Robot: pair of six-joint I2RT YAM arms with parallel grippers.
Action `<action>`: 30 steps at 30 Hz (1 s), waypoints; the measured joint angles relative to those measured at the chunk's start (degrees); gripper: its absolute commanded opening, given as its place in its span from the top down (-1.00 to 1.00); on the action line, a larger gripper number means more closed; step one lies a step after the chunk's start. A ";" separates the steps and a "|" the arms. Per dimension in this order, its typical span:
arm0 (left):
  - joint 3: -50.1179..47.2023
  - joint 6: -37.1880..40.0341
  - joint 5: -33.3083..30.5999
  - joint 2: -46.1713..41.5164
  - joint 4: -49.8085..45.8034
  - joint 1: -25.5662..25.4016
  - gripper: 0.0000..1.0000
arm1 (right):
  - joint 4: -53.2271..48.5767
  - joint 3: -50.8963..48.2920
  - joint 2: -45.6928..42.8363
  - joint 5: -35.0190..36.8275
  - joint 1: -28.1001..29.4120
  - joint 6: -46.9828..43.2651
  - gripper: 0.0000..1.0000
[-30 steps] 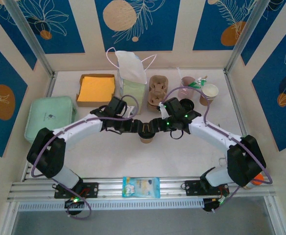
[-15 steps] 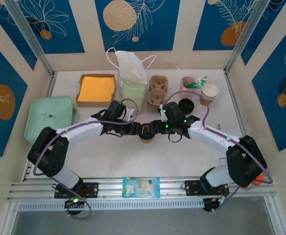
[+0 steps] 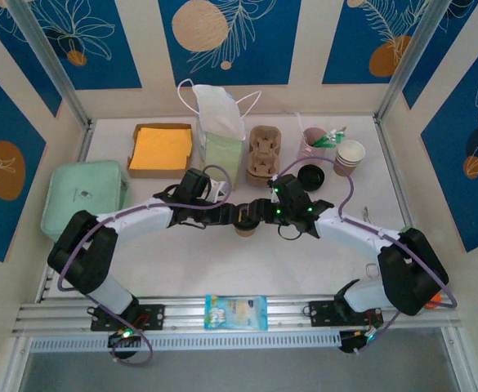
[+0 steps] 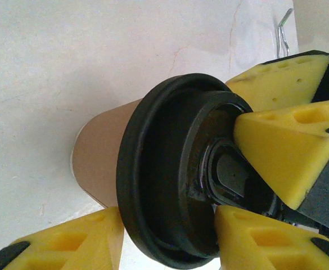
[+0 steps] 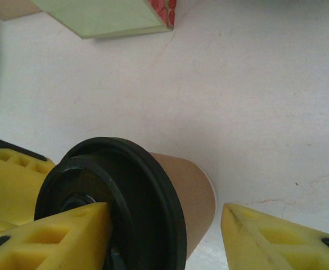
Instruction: Pack the takeout coffee
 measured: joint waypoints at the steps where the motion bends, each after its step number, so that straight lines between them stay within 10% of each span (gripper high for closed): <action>1: -0.11 -0.20 0.02 0.00 0.26 0.00 0.12 | 0.09 0.11 0.09 -0.02 -0.26 0.00 -0.06; 30: 3.50 -1.40 -1.84 -1.40 -8.24 1.44 -0.25 | -16.50 11.61 3.65 -1.11 -0.92 -9.62 -0.29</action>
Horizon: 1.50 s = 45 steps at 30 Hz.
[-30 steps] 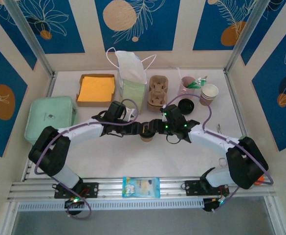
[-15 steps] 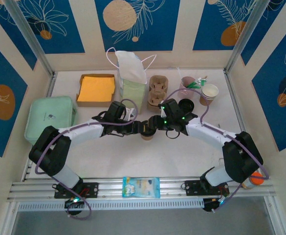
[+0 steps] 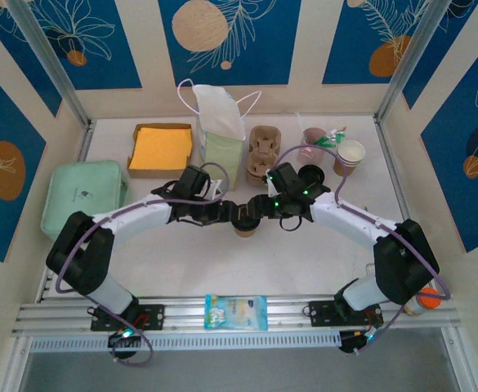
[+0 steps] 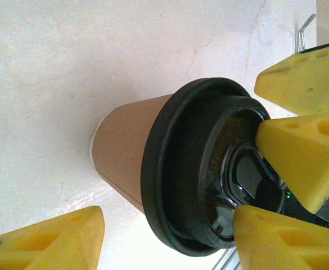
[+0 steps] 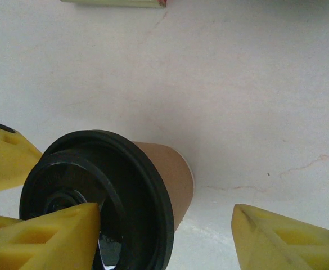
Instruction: Pack the takeout coffee
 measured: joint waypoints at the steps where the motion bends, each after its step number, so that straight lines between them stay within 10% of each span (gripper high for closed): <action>1: 0.22 0.00 0.00 -0.33 -0.35 0.17 -0.26 | -0.20 0.00 -0.07 -0.04 0.11 -0.09 -0.30; 45: 0.00 1.05 0.07 -4.55 -1.03 4.42 -0.23 | -1.20 0.66 -0.07 -2.56 3.37 -1.46 -0.36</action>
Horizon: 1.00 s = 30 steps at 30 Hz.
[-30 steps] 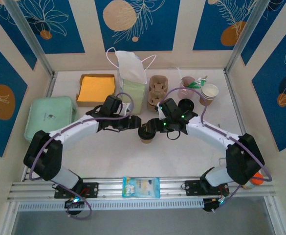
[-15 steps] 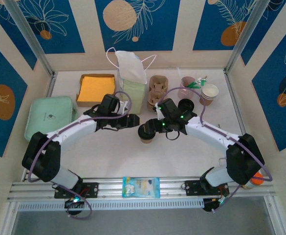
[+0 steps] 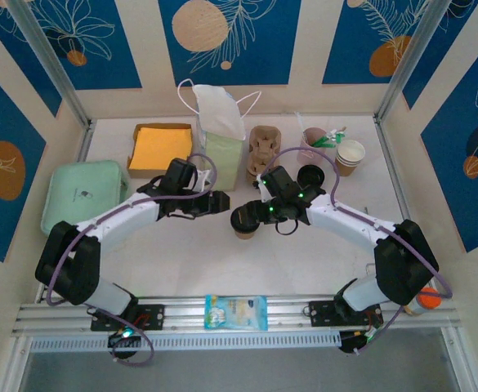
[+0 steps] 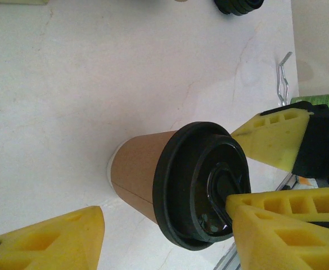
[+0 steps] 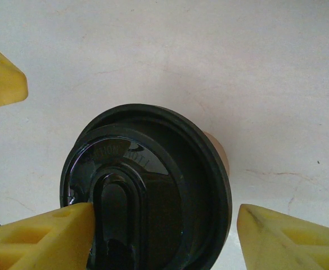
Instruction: Pack the takeout coffee
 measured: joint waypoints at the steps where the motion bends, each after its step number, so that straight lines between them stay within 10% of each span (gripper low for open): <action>1: -0.02 0.00 0.00 0.00 0.00 0.02 -0.23 | 0.00 0.00 0.00 0.00 0.00 0.00 -0.36; 30: -0.39 0.00 0.46 -0.04 0.24 0.24 -0.18 | 2.23 -2.25 -0.72 -1.46 -1.42 0.50 -0.30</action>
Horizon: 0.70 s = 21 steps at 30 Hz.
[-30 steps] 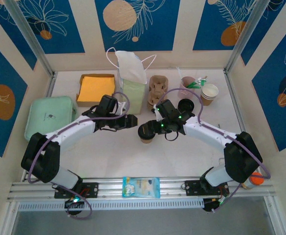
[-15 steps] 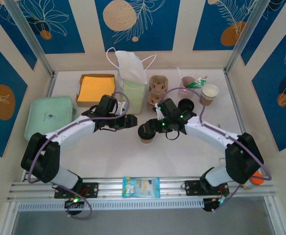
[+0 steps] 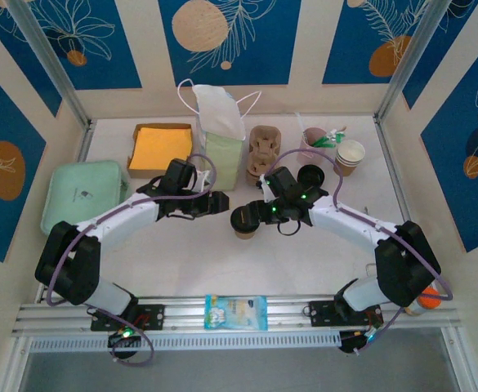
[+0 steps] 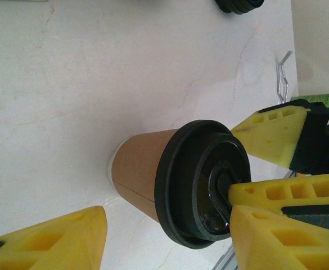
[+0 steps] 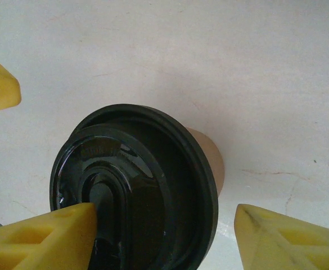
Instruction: Pack the takeout coffee
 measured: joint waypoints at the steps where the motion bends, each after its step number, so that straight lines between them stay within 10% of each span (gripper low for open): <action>1: 0.00 0.00 0.00 0.00 0.02 0.02 -0.18 | 0.31 -0.17 0.04 -0.04 0.00 0.13 -0.29; 21: -1.07 0.00 0.20 0.13 0.22 0.09 -0.13 | 2.05 -0.83 -0.24 -1.36 0.02 1.03 -0.37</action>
